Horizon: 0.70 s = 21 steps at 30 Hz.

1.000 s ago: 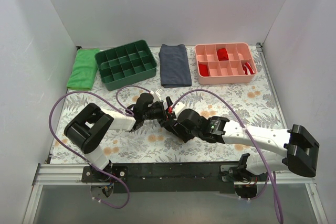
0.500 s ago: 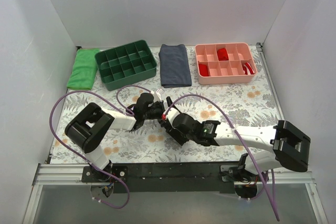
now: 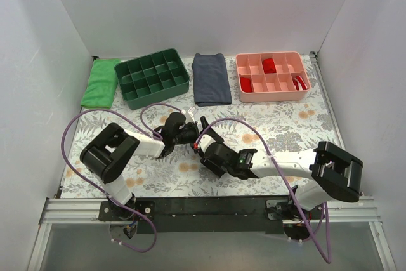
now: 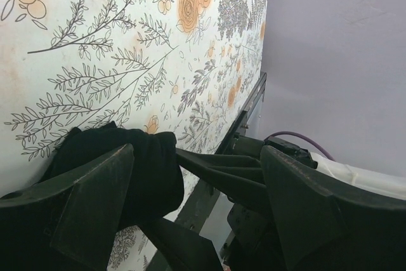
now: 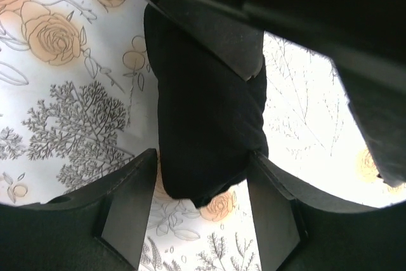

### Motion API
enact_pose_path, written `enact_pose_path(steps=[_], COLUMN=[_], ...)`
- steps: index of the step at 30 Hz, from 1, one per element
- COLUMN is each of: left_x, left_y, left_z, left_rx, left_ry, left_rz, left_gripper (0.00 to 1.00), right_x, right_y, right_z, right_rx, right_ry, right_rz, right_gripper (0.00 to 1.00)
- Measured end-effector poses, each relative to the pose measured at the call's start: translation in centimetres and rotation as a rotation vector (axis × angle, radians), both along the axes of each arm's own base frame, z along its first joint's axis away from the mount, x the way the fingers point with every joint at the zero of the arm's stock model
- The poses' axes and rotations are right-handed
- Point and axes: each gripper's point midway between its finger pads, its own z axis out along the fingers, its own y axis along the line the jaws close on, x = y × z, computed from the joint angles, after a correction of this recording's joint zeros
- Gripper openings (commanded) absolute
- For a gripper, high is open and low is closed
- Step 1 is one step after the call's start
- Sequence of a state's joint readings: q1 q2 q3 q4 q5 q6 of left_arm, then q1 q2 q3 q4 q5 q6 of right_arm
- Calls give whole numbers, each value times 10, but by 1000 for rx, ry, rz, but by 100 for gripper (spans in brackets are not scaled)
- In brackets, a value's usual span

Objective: Roll the underwear
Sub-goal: Pick up the underwear from the center of the board.

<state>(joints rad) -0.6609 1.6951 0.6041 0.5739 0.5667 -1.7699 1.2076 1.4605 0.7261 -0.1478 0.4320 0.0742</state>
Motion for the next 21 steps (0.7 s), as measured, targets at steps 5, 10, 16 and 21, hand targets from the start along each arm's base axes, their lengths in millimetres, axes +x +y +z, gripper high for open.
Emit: enact_pose_path(steps=[5,10,16,21], left_x=[2,3,2,3], left_y=[1,1,1,1], left_z=[-1,-2,-2,-2], left_rx=[2,4,6,5], left_ry=[3,3,-10,-12], left_rz=[8,13,6,5], left_gripper=[83,83,83,83], right_x=[1,0,-3,-5], right_y=[2,5,6,7], right_z=[-3,-5,-5,-6], right_rx=[5,11,26,33], right_ry=[0,7,18,31], right_rz=[-1,5,18,22], right_gripper=[54,29,2,2])
